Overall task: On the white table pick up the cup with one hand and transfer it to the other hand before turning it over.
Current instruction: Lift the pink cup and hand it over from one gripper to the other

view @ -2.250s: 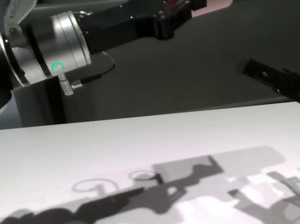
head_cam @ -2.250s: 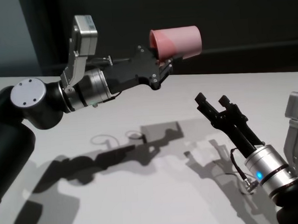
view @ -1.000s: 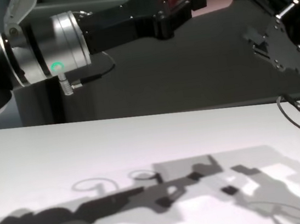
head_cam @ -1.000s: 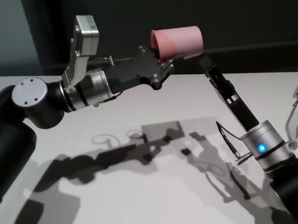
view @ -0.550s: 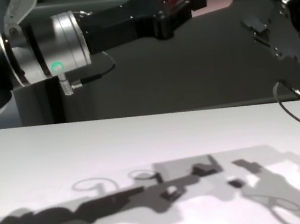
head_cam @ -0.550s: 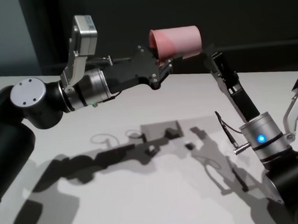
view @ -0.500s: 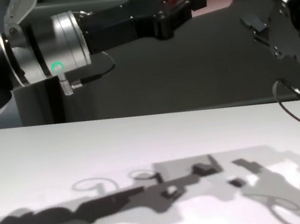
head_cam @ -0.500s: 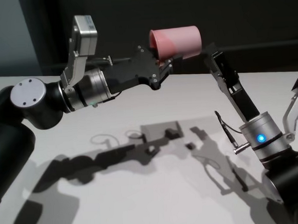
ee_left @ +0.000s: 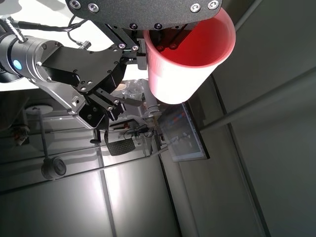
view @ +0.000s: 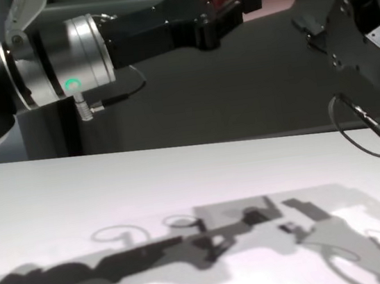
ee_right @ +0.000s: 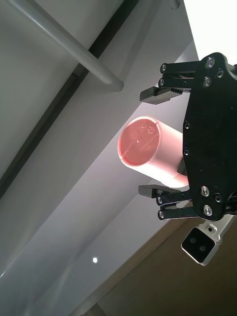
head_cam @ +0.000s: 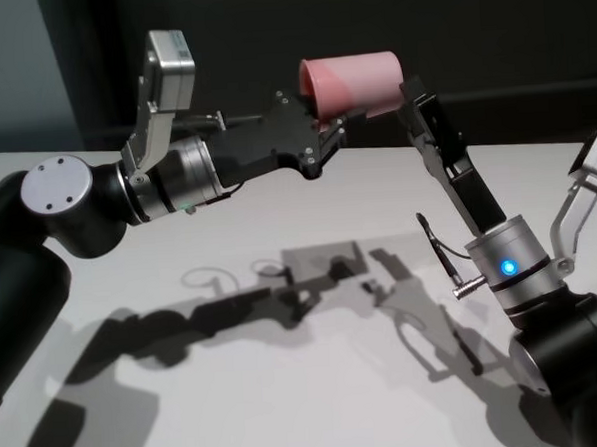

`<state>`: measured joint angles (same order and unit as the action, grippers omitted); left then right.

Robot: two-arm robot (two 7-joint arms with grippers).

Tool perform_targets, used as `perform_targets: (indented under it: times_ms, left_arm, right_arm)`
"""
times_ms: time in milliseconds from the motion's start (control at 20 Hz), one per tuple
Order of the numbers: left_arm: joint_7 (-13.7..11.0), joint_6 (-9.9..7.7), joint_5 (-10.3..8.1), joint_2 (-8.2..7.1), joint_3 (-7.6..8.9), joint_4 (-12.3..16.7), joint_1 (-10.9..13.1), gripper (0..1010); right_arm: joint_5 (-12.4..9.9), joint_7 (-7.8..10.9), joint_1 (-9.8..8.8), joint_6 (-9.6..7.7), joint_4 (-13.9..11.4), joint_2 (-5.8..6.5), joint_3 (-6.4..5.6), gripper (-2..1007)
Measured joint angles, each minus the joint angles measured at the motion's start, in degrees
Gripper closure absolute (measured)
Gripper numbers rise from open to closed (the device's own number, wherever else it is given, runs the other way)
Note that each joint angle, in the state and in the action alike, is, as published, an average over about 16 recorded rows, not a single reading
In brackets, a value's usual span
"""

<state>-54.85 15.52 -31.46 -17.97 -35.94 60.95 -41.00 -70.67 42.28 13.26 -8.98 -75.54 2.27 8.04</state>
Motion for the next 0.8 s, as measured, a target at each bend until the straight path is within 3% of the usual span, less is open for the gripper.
perform_targets:
  times_ms: [800]
  left_arm:
    - [0.0,0.00,0.00,0.00,0.00,0.0,0.0,964]
  right_arm:
    - [-3.6,2.44,2.88,0.64,4.0,-0.75,1.37,3]
